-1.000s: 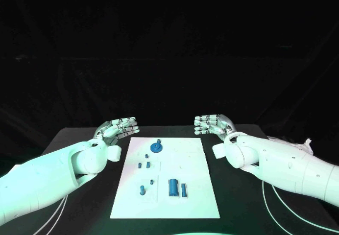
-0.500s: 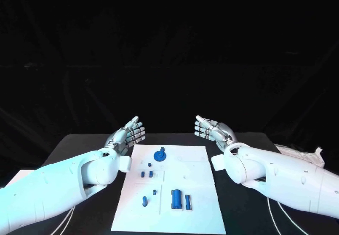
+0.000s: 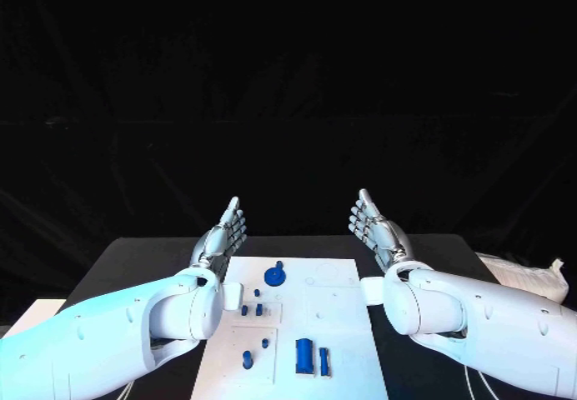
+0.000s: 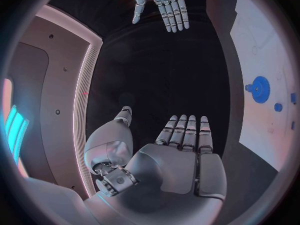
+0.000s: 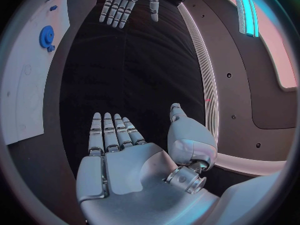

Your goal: Assemble the parts on the task board

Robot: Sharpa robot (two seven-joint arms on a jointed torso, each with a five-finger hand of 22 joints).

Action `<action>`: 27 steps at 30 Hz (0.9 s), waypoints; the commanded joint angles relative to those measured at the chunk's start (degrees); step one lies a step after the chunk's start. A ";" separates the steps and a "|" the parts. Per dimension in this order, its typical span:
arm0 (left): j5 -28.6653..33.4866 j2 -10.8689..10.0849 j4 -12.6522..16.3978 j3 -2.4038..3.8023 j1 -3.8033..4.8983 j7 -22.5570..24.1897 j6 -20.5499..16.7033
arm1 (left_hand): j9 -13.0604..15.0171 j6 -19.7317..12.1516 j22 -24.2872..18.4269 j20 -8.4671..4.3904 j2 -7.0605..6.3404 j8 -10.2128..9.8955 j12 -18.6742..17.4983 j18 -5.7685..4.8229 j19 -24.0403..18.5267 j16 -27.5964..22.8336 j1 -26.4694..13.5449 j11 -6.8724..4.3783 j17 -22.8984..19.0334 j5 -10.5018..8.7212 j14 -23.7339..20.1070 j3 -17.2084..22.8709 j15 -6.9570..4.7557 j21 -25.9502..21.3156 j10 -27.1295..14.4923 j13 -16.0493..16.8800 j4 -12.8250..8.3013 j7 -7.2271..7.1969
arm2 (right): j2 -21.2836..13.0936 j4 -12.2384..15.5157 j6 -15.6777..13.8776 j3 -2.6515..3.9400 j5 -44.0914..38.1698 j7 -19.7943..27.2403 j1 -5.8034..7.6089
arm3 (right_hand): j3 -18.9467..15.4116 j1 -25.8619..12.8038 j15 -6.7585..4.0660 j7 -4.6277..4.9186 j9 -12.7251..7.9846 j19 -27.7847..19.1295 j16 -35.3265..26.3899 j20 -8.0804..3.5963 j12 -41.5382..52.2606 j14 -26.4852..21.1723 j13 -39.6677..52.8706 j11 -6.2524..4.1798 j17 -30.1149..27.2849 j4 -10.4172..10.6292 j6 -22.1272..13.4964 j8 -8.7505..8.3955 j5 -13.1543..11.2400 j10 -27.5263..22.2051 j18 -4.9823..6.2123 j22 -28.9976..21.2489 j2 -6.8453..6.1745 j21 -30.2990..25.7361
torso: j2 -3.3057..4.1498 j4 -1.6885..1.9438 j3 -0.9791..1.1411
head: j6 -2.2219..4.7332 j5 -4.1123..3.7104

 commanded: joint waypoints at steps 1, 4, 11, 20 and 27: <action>-2.57 -0.10 0.74 0.08 0.09 3.17 -6.01 | -0.08 -5.06 -2.40 -2.23 0.02 -0.38 -0.64 -1.94 -4.23 -1.45 -6.98 -0.37 -0.14 -0.37 -4.99 -2.02 -0.21 -0.21 -5.36 -0.08 -0.01 -0.63 | 0.02 0.11 -1.97 0.01 1.66 2.30 0.00 | -0.47 -7.39 -0.11 -0.69 -0.39 -5.45 -0.22 -1.27 -0.37 -5.79 -0.32 -0.24 -1.01 -0.08 -4.89 -0.40 -0.51 -5.61 -2.26 -0.12 0.00 -0.67 | 0.09 -0.05 0.04 | 0.02 0.01; -2.58 -0.11 0.77 0.09 0.09 3.18 -6.05 | -0.08 -6.49 -3.08 -2.23 0.02 -0.38 -0.64 -1.94 -5.48 -1.45 -8.96 -0.37 -0.14 -0.37 -6.41 -2.56 -0.21 -0.21 -6.91 -0.08 -0.01 -0.63 | 0.02 0.11 -1.97 0.01 1.66 2.30 0.00 | -0.47 -9.48 -0.11 -0.69 -0.39 -7.02 -0.22 -1.27 -0.37 -7.43 -0.32 -0.24 -1.01 -0.08 -6.29 -0.40 -0.51 -7.21 -2.26 -0.12 0.00 -0.67 | 0.09 -0.05 0.04 | 0.02 0.01; -2.58 -0.11 0.77 0.09 0.09 3.18 -6.05 | -0.08 -9.00 -7.75 -2.23 0.02 -0.38 -0.64 -1.94 -7.52 -1.45 -12.43 -0.37 -0.14 -0.37 -8.88 -6.62 -0.21 -0.21 -9.57 -0.08 -0.01 -0.63 | 0.02 0.11 -1.97 0.01 1.66 2.30 0.00 | -0.47 -13.16 -0.11 -0.69 -0.39 -9.74 -0.22 -1.27 -0.37 -10.30 -0.32 -0.24 -1.01 -0.08 -8.77 -0.40 -0.51 -10.01 -2.26 -0.12 0.00 -0.67 | 0.09 -0.05 0.04 | 0.02 0.01; -2.58 -0.11 0.77 0.09 0.09 3.18 -6.05 | -0.08 -11.15 -7.75 -2.23 0.02 -0.38 -0.64 -1.94 -9.30 -1.45 -15.48 -0.37 -0.14 -0.37 -10.99 -6.62 -0.21 -0.21 -11.94 -0.08 -0.01 -0.63 | 0.02 0.11 -1.97 0.01 1.66 2.30 0.00 | -0.47 -16.34 -0.11 -0.69 -0.39 -12.13 -0.22 -1.27 -0.37 -12.87 -0.32 -0.24 -1.01 -0.08 -10.80 -0.40 -0.51 -12.47 -2.26 -0.12 0.00 -0.67 | 0.09 -0.05 0.04 | 0.02 0.01; -2.58 -0.11 0.77 0.09 0.09 3.18 -6.05 | -0.08 -16.26 -7.75 -2.23 0.02 -0.38 -0.64 -1.94 -13.67 -1.45 -17.15 -0.37 -0.14 -0.37 -16.00 -6.62 -0.21 -0.21 -13.06 -0.08 -0.01 -0.63 | 0.02 0.11 -1.97 0.01 1.66 2.30 0.00 | -0.47 -23.81 -0.11 -0.69 -0.39 -17.60 -0.22 -1.27 -0.37 -18.64 -0.32 -0.24 -1.01 -0.08 -15.84 -0.40 -0.51 -18.11 -2.26 -0.12 0.00 -0.67 | 0.09 -0.05 0.04 | 0.02 0.01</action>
